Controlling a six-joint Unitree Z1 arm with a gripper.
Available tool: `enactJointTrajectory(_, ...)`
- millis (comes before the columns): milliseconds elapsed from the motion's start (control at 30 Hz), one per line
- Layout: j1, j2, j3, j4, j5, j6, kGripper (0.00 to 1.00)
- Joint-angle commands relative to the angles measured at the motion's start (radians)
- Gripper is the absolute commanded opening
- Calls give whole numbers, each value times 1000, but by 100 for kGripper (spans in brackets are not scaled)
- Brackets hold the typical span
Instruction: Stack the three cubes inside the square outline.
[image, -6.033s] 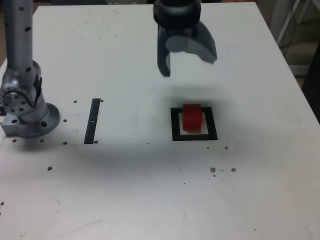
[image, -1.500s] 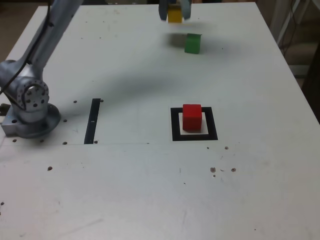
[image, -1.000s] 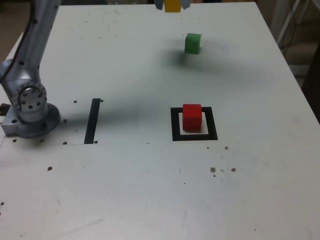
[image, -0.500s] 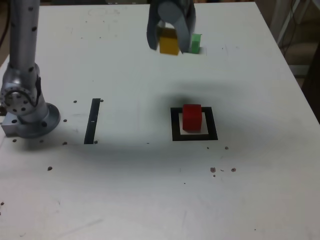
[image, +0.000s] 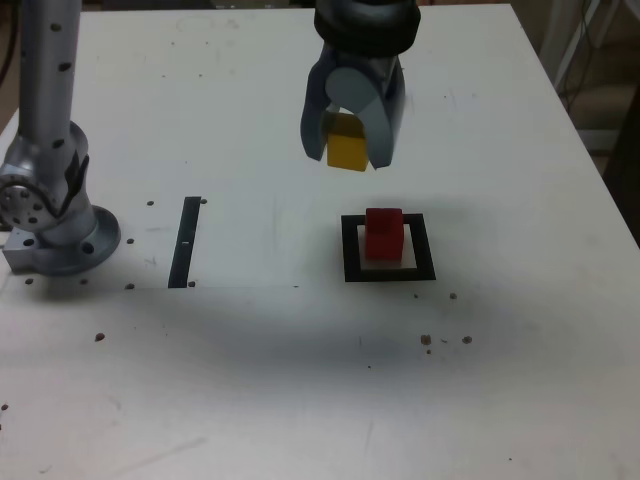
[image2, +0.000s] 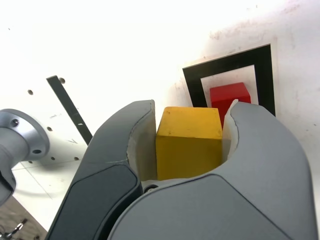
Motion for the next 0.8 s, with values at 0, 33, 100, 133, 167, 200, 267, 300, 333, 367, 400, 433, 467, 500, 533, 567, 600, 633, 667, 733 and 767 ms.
enactJointTrajectory(0,-14,15,9,-35,-14,-29,29)
enactJointTrajectory(33,-19,22,7,-44,-17,-44,29)
enactJointTrajectory(100,-29,43,0,-55,-20,-84,29)
enactJointTrajectory(133,-32,52,-3,-57,-20,-100,29)
enactJointTrajectory(167,-33,60,-5,-58,-20,-116,29)
enactJointTrajectory(200,-34,68,-6,-61,-20,-131,29)
enactJointTrajectory(267,-36,83,-7,-68,-23,-154,29)
enactJointTrajectory(300,-38,90,-8,-72,-24,-163,29)
enactJointTrajectory(333,-40,97,-8,-77,-26,-171,29)
enactJointTrajectory(367,-41,103,-7,-83,-29,-176,29)
enactJointTrajectory(400,-43,108,-5,-89,-32,-180,29)
enactJointTrajectory(433,-44,111,-2,-95,-34,-183,29)
enactJointTrajectory(467,-45,114,2,-100,-36,-184,29)
enactJointTrajectory(500,-45,115,6,-106,-39,-185,29)
enactJointTrajectory(533,-45,115,10,-112,-41,-185,29)
enactJointTrajectory(567,-45,115,13,-117,-43,-185,29)
enactJointTrajectory(600,-45,115,14,-121,-45,-185,29)
enactJointTrajectory(633,-45,114,15,-124,-47,-185,29)
enactJointTrajectory(667,-45,114,17,-127,-48,-185,29)
enactJointTrajectory(733,-45,113,21,-131,-50,-184,29)
enactJointTrajectory(767,-45,113,24,-134,-50,-184,29)
